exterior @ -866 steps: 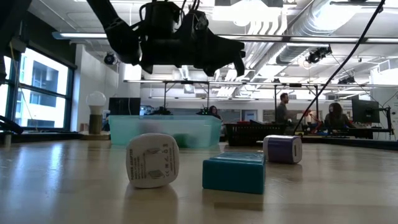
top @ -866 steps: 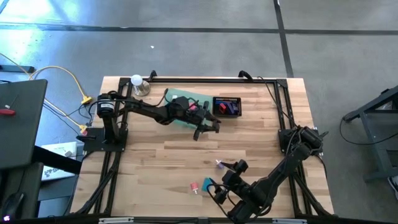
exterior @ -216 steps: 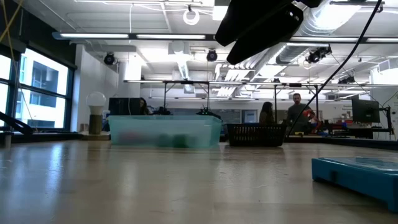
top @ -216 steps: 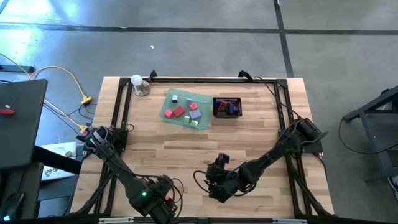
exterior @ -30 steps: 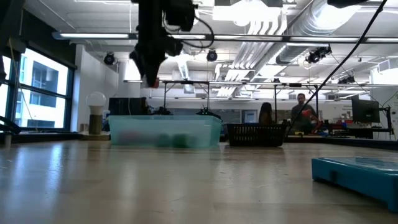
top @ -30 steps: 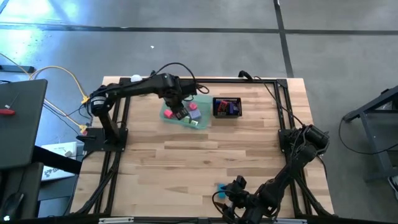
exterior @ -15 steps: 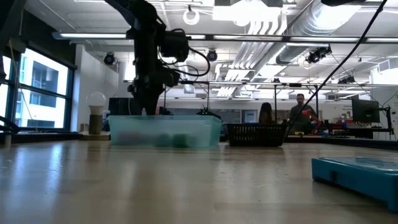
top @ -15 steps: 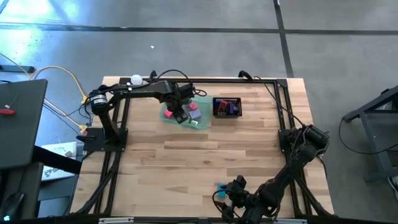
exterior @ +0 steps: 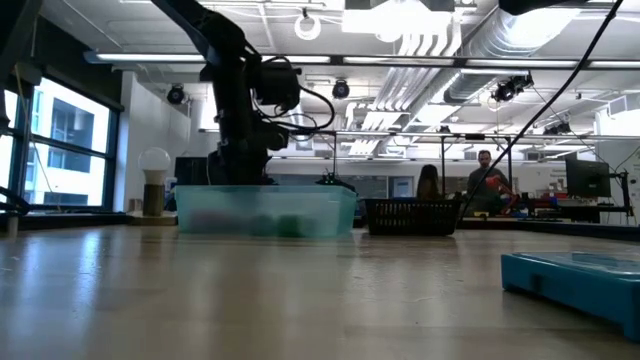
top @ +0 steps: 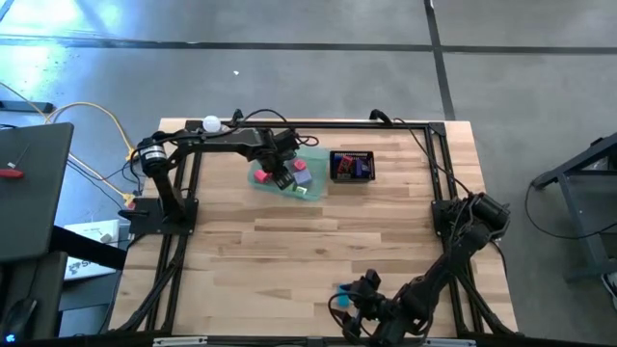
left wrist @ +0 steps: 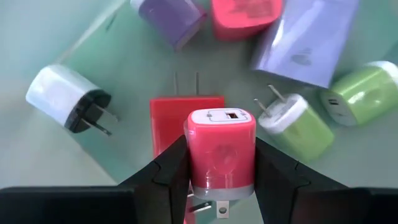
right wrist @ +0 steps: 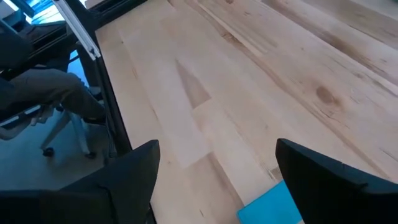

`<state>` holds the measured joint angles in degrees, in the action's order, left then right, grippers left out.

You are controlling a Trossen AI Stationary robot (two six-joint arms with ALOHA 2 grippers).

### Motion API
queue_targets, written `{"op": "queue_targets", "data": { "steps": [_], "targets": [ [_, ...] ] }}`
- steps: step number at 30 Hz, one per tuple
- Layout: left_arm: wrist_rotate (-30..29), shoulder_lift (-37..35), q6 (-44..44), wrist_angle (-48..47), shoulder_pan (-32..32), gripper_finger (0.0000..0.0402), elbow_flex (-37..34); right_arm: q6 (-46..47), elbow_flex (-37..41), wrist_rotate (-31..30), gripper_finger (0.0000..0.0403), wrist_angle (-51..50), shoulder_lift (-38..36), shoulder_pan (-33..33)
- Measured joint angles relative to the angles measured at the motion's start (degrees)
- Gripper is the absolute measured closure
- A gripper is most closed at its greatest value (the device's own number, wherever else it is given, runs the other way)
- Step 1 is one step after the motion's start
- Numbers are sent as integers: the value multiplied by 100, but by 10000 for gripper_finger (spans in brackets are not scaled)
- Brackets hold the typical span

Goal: Pick & Place Office items
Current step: Put the pink white charger adapter into the green bin

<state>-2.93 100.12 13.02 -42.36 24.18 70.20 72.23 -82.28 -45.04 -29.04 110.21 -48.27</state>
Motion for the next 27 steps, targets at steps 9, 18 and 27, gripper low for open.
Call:
{"op": "queue_targets", "data": {
  "steps": [9,18,27],
  "targets": [
    [109,99,186,105,123,270,-104,-60,0,4,92,-24,0,2],
    [132,260,202,225,110,270,-80,-64,2,11,92,-26,0,2],
    [21,244,202,398,110,269,-93,-140,2,7,92,-26,0,2]
  ]
}}
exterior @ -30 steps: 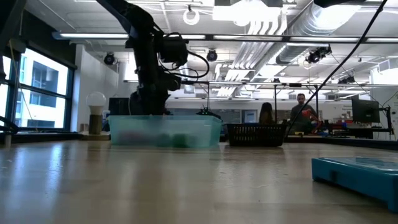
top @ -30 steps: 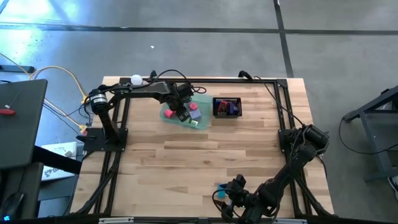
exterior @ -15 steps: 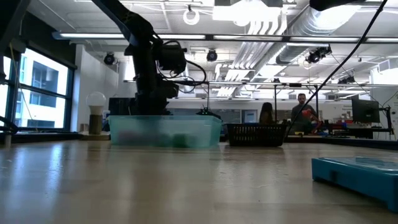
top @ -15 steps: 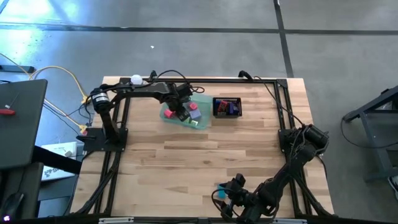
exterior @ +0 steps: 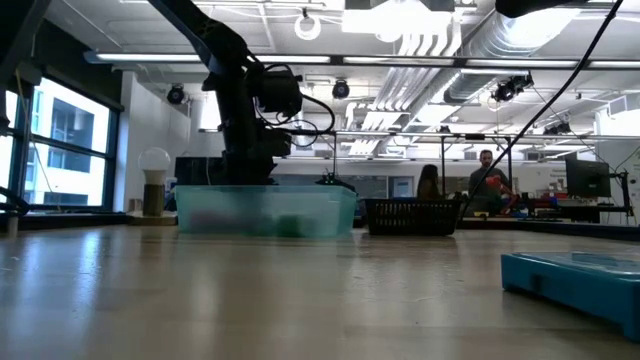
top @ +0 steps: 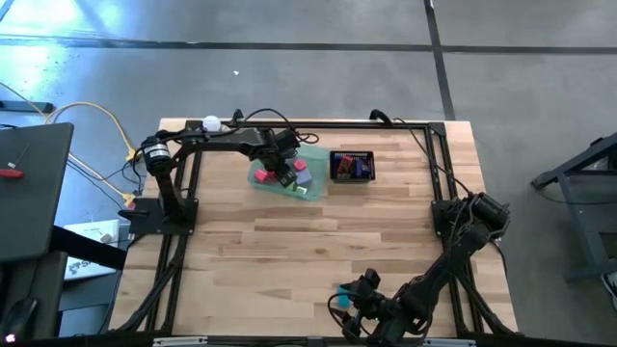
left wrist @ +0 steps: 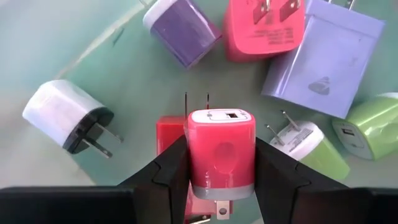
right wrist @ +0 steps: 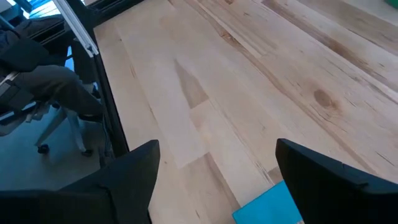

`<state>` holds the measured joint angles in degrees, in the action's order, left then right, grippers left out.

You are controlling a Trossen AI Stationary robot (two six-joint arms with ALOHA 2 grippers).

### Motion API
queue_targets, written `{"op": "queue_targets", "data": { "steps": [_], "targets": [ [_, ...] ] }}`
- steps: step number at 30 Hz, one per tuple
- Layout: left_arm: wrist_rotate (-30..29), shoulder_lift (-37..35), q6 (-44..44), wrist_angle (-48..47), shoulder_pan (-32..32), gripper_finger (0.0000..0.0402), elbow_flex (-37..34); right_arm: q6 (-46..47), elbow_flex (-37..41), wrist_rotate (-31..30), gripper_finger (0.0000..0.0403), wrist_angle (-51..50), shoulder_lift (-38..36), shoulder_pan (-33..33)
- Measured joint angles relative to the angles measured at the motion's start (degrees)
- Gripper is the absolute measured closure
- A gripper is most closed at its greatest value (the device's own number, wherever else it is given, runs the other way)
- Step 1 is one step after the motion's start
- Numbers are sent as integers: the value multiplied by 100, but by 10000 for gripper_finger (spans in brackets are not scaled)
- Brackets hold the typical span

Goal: Pick & Place Office items
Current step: Put the pink white charger adapter into the green bin

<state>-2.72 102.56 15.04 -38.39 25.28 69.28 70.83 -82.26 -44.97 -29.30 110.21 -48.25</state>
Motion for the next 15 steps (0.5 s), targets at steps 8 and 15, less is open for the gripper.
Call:
{"op": "queue_targets", "data": {
  "steps": [8,15],
  "targets": [
    [-286,5,60,180,2,269,-9,-11,0,-3,92,2,0,0],
    [-490,25,237,179,20,224,-17,-12,0,-6,92,2,0,0]
  ]
}}
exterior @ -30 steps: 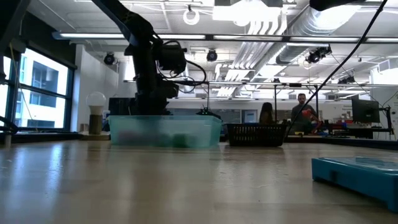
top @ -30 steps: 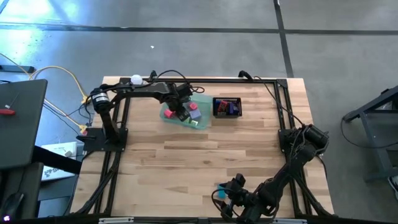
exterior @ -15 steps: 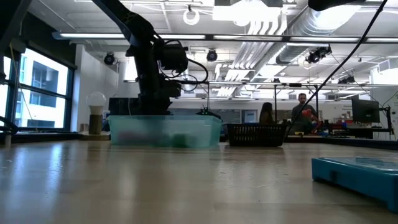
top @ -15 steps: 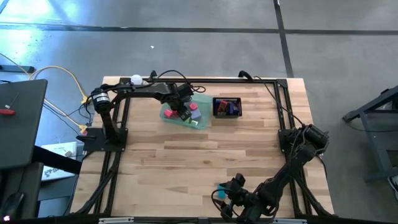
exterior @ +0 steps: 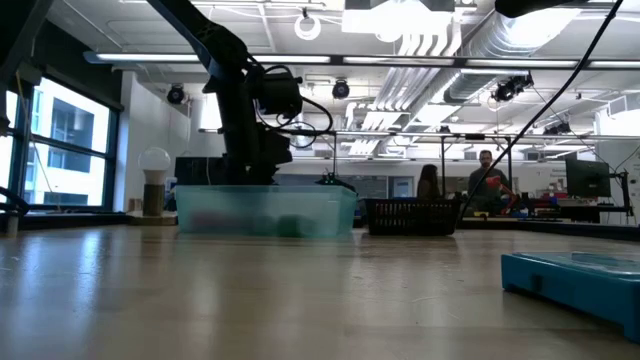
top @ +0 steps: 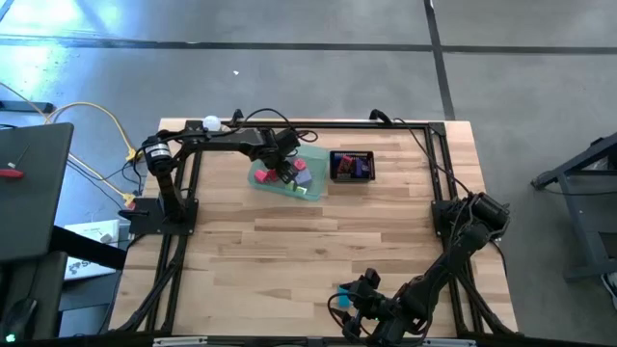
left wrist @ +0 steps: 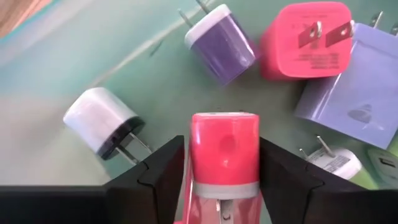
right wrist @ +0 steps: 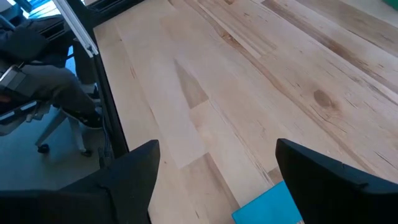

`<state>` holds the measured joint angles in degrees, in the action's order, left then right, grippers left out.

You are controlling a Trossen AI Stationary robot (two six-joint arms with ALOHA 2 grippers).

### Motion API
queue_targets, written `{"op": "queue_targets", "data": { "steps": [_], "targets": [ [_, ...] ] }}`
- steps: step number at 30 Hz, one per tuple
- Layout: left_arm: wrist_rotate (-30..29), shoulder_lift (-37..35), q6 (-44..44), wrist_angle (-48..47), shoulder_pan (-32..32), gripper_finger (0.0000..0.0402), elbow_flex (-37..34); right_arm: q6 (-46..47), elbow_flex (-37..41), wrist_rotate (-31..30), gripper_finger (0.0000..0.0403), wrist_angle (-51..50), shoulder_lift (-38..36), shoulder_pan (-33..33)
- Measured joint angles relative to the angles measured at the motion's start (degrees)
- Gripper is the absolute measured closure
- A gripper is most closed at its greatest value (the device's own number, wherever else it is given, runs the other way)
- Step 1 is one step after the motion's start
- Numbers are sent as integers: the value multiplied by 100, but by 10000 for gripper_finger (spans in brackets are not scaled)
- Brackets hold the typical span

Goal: Pick & Place Office items
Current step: Put the pink white charger adapter into the green bin

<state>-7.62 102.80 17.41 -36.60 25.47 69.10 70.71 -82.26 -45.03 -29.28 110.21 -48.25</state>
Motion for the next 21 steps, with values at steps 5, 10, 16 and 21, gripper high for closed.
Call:
{"op": "queue_targets", "data": {
  "steps": [5,10,16,21],
  "targets": [
    [-62,-2,4,2,-2,201,0,-1,0,-3,92,0,0,4],
    [-30,-7,48,-17,-2,198,0,-1,0,-3,92,-2,0,4],
    [-90,-9,-23,-15,2,198,0,-20,0,-3,92,-2,0,4],
    [-193,-9,42,-20,2,197,2,-112,0,-3,92,-3,0,39]
  ]
}}
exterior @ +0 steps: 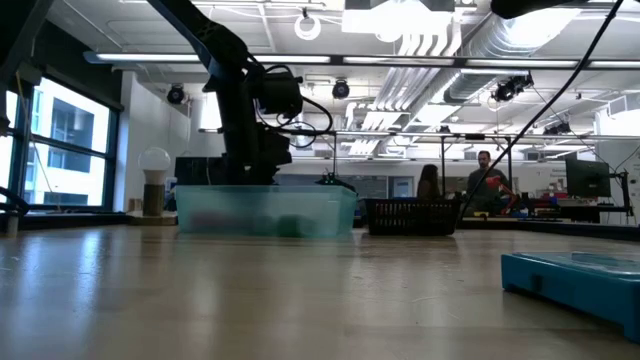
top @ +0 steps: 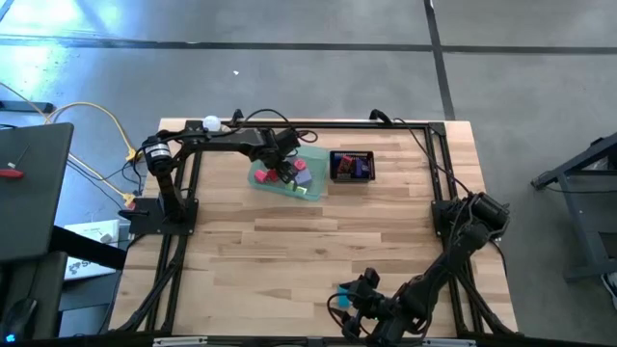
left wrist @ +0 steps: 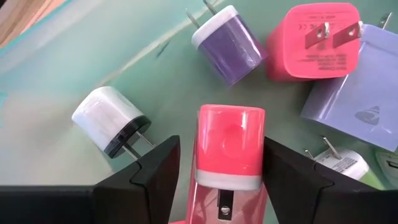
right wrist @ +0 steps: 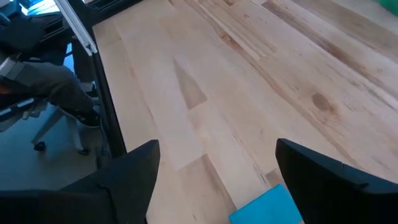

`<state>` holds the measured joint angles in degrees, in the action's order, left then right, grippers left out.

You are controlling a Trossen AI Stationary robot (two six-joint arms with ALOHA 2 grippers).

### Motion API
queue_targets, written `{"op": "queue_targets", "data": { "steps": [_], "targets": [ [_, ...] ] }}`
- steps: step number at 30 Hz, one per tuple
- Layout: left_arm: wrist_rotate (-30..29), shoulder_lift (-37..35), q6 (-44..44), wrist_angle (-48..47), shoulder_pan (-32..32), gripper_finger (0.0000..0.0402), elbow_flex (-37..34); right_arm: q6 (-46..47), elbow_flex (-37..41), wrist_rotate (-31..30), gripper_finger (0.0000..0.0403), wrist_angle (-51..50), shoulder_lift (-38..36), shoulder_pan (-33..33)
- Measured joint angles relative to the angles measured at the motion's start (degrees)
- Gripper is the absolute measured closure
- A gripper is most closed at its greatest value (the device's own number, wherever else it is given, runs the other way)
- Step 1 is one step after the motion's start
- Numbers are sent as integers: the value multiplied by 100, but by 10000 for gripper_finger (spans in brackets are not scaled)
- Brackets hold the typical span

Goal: Pick & Place Office items
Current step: Put the pink white charger adapter into the green bin, then put the light blue digital timer into the black bin

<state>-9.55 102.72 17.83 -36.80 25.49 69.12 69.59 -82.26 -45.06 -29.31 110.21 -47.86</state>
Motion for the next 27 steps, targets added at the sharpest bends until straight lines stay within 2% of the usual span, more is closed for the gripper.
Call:
{"op": "queue_targets", "data": {
  "steps": [5,13,27],
  "targets": [
    [-74,-2,-84,-1,-2,191,2,-88,0,0,92,-1,0,72],
    [-192,-4,-24,-8,-2,147,4,-225,0,2,92,-1,0,126],
    [-249,-277,-152,126,-2,144,55,-344,0,3,92,-42,-2,153]
  ]
}}
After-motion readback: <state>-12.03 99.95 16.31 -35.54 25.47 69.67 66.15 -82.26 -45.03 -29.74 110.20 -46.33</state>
